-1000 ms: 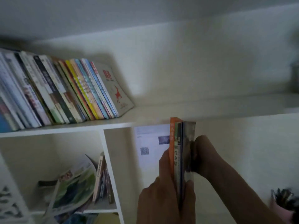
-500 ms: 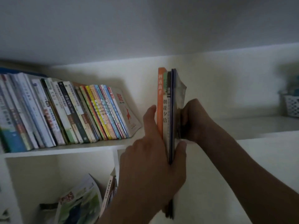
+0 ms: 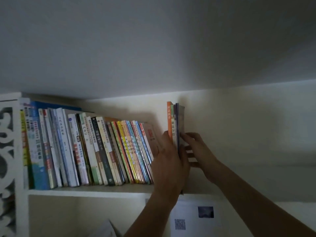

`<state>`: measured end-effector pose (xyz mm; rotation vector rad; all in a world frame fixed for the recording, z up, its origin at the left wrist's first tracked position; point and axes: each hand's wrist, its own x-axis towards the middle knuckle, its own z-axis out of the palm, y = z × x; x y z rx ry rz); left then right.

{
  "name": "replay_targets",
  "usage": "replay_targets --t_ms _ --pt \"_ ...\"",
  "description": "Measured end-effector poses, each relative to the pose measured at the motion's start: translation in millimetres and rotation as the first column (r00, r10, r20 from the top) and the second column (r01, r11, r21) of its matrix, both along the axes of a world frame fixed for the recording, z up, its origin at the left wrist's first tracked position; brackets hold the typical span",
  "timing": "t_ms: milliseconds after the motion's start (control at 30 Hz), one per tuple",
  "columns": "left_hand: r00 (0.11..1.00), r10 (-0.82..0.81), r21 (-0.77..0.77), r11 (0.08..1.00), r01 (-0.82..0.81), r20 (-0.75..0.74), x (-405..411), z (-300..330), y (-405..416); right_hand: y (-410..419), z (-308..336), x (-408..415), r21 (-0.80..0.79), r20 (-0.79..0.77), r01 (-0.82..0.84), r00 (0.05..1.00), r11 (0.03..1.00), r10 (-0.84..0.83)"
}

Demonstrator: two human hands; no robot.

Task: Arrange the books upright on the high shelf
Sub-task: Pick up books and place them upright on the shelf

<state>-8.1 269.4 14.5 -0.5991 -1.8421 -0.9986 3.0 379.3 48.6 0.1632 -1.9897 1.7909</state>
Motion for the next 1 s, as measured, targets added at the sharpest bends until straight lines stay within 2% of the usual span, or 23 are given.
replay_targets --t_ms 133,267,367,700,833,1000 --pt "0.992 -0.117 -0.073 0.991 0.113 -0.055 -5 -9 -1 9 -12 3 0.016 -0.034 -0.044 0.998 0.999 0.045" --pt "0.977 -0.214 -0.145 0.967 0.209 -0.022 -13 -24 -5 12 -21 1 0.125 -0.114 -0.023 0.993 0.992 0.037" --pt "0.970 -0.239 -0.189 0.951 0.244 0.049 -18 -25 -7 14 -26 -4 0.112 -0.162 0.007 0.987 0.994 0.011" --pt "0.851 -0.475 -0.137 0.849 0.510 0.225 -33 -29 -18 23 -36 -13 0.104 -0.181 -0.011 0.983 0.995 0.030" --pt "0.792 -0.533 -0.085 0.812 0.578 0.298 -44 -30 -23 24 -37 -15 0.168 -0.192 0.015 0.981 0.986 0.018" --pt "0.765 -0.557 -0.050 0.798 0.601 0.322 -52 -31 -24 22 -39 -17 0.206 -0.184 0.059 0.983 0.977 -0.021"
